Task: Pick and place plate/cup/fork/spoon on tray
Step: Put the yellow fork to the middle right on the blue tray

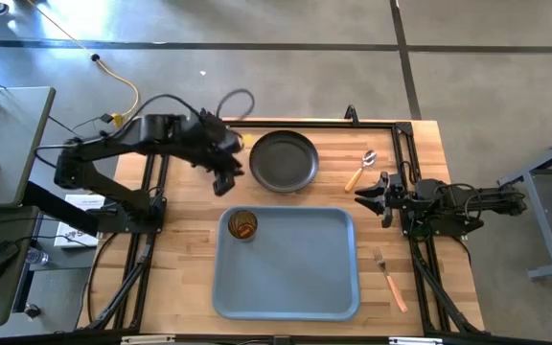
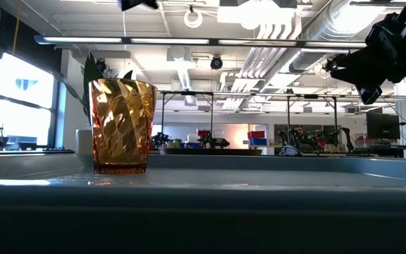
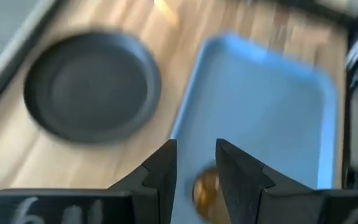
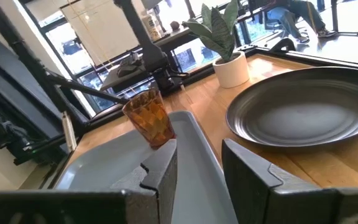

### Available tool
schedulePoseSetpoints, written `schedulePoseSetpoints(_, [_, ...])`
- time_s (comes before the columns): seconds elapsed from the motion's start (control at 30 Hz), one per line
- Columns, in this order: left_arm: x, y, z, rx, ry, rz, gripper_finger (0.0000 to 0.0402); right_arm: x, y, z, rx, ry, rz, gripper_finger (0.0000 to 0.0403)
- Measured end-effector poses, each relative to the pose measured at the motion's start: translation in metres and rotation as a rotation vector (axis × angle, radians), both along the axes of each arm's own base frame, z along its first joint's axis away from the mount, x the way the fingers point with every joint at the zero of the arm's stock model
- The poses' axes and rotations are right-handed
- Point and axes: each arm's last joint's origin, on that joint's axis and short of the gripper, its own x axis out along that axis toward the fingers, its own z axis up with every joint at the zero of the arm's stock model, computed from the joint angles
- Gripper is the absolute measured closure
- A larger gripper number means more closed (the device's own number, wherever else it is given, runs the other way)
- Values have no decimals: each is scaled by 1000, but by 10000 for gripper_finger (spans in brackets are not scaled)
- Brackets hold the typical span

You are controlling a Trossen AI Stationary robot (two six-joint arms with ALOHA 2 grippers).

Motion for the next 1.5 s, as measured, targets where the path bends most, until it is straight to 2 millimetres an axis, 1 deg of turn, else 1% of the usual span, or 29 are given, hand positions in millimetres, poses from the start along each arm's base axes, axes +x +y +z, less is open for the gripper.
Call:
schedulePoseSetpoints(0.13, [2, 8, 18, 29, -193, 28, 300, 0, 0, 0, -1, -1, -11, 286])
schedulePoseSetpoints(0.27, [6, 13, 32, 55, -339, 45, 300, 0, 0, 0, -1, -1, -11, 286])
schedulePoseSetpoints(0.43, [11, 18, 42, 79, -460, 61, 300, 0, 0, 1, 1, -7, -11, 286])
schedulePoseSetpoints(0.6, [15, 23, 48, 96, -532, 75, 300, 0, -1, 4, 140, -65, -41, 286])
schedulePoseSetpoints(0.7, [16, 24, 49, 105, -551, 85, 300, 0, -1, 9, 217, -119, -54, 286])
schedulePoseSetpoints(0.83, [16, 25, 50, 123, -552, 112, 300, 0, -1, 16, 215, -196, -46, 286])
schedulePoseSetpoints(0.97, [15, 25, 50, 131, -551, 126, 300, -2, -2, 26, 269, -306, -35, 286])
schedulePoseSetpoints(1.07, [15, 25, 50, 131, -550, 127, 300, -3, -2, 32, 276, -372, -21, 286])
schedulePoseSetpoints(1.2, [15, 25, 50, 137, -547, 123, 300, -7, -2, 44, 299, -401, -7, 286])
schedulePoseSetpoints(1.37, [15, 25, 49, 153, -540, 113, 300, -15, -2, 71, 326, -369, 2, 286])
schedulePoseSetpoints(1.43, [15, 25, 49, 158, -534, 109, 300, -18, -2, 83, 352, -299, 12, 286])
schedulePoseSetpoints(1.5, [15, 25, 49, 174, -529, 99, 300, -20, -1, 93, 413, -189, 17, 286])
